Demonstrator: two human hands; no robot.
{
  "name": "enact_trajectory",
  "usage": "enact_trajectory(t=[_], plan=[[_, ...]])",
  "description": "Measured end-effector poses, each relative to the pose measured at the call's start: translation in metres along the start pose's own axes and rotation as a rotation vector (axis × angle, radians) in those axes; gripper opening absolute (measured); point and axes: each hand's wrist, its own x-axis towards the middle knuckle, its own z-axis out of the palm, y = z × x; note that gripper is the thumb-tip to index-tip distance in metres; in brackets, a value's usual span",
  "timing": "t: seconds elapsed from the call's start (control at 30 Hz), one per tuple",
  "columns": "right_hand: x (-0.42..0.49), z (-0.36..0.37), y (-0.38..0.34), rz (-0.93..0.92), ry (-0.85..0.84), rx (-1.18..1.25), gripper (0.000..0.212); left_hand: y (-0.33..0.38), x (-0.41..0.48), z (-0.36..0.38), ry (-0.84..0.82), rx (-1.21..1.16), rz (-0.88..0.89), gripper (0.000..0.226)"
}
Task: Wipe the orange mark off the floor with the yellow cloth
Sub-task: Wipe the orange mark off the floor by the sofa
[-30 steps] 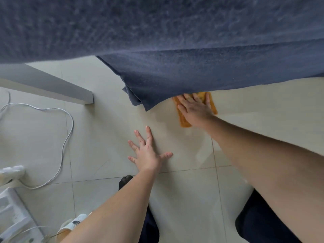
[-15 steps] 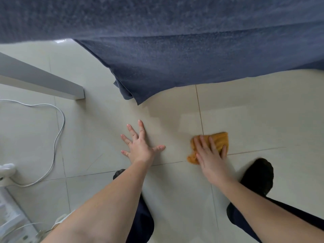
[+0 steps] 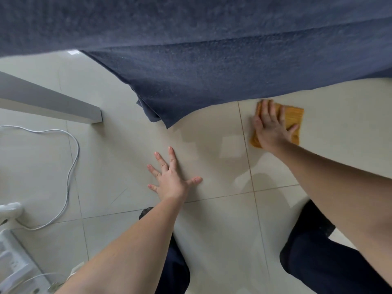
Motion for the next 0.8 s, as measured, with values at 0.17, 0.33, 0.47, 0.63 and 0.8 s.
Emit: enact_trajectory(t=[0.17, 0.33, 0.47, 0.63, 0.8], plan=[[-0.057, 0.062, -0.059, -0.375, -0.146, -0.154, 0.062, 0.0, -0.002, -0.001, 0.001, 0.022, -0.01, 0.146], [-0.134, 0.103, -0.019, -0.439, -0.245, -0.19, 0.061, -0.001, -0.006, -0.001, 0.013, 0.022, -0.005, 0.147], [-0.135, 0.085, -0.013, -0.455, -0.199, 0.054, 0.058, -0.001, -0.008, -0.002, 0.008, 0.009, -0.004, 0.141], [-0.106, 0.041, 0.003, -0.249, 0.327, 0.163, 0.03, 0.01, -0.02, -0.015, 0.322, 0.054, 0.172, 0.06], [-0.081, 0.024, -0.002, -0.257, 0.143, 0.019, 0.028, 0.057, -0.03, -0.015, 0.094, -0.077, 0.278, 0.043]])
